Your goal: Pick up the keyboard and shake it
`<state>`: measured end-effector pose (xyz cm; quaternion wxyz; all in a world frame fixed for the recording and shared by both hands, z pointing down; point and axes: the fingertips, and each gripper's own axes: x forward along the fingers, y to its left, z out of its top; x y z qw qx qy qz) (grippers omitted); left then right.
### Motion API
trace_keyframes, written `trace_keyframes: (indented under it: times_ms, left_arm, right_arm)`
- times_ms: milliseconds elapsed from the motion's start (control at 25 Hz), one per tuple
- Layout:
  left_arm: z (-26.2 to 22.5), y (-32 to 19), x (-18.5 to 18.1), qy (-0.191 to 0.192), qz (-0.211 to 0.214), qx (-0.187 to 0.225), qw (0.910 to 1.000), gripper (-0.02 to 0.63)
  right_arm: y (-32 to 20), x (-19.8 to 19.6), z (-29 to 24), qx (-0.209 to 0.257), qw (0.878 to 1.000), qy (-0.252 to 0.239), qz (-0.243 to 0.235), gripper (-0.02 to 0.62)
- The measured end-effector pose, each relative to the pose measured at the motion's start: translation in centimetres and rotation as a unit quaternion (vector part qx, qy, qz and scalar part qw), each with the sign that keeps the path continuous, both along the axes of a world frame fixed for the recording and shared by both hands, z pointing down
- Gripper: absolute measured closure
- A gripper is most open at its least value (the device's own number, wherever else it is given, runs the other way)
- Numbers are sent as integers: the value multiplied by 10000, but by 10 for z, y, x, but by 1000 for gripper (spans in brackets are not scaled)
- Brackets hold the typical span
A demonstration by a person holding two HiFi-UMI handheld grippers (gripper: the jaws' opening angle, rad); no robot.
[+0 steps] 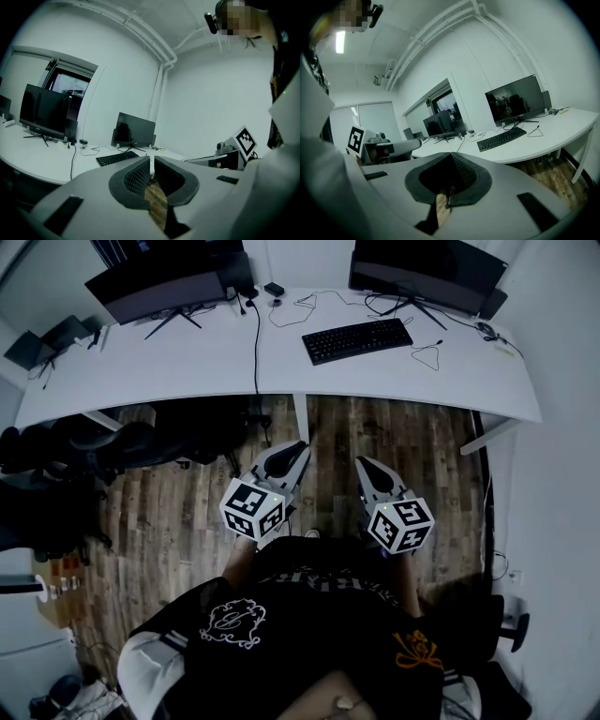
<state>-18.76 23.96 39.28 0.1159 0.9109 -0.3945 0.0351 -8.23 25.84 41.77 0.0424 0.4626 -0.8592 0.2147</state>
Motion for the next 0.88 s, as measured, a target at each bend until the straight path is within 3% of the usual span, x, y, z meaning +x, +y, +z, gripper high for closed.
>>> trace_keyframes:
  times_ms: [520, 880]
  left_arm:
    - [23, -41, 12, 167, 125, -325, 9993, 565]
    - [41, -121, 41, 36, -421, -472, 9980, 565]
  right_arm:
    - [-37, 12, 19, -310, 9993, 128, 144, 581]
    - [-129, 54, 37, -401, 9988, 89, -267, 581]
